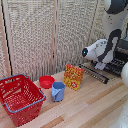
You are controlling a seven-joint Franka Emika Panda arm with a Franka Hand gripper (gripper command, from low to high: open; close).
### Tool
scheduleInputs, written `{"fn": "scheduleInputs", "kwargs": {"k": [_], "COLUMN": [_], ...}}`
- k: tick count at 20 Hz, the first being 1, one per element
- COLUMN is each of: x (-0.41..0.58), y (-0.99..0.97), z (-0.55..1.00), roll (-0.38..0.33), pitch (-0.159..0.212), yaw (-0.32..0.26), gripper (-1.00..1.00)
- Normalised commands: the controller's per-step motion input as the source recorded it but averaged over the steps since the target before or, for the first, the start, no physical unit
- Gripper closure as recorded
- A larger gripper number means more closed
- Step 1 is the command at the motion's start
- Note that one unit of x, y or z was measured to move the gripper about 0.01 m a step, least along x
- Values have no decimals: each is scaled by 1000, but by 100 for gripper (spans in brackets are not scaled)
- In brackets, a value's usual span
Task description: Extend the gripper towards the oven tray handle. Grasp the handle and carefully pull the tray out of the oven. Move the gripper above the red bowl. Grab the red bowl gently. Lift the bowl and place it onto the oven tray.
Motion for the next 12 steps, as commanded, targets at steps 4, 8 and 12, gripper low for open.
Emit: {"fn": "scheduleInputs", "kwargs": {"k": [4, 8, 12], "x": [299, 275, 281], "y": [889, 881, 910], "z": [16, 0, -12], "roll": [0, 0, 0], "pitch": [-65, -81, -83], "yaw": [0, 0, 0], "gripper": [100, 100, 100]}}
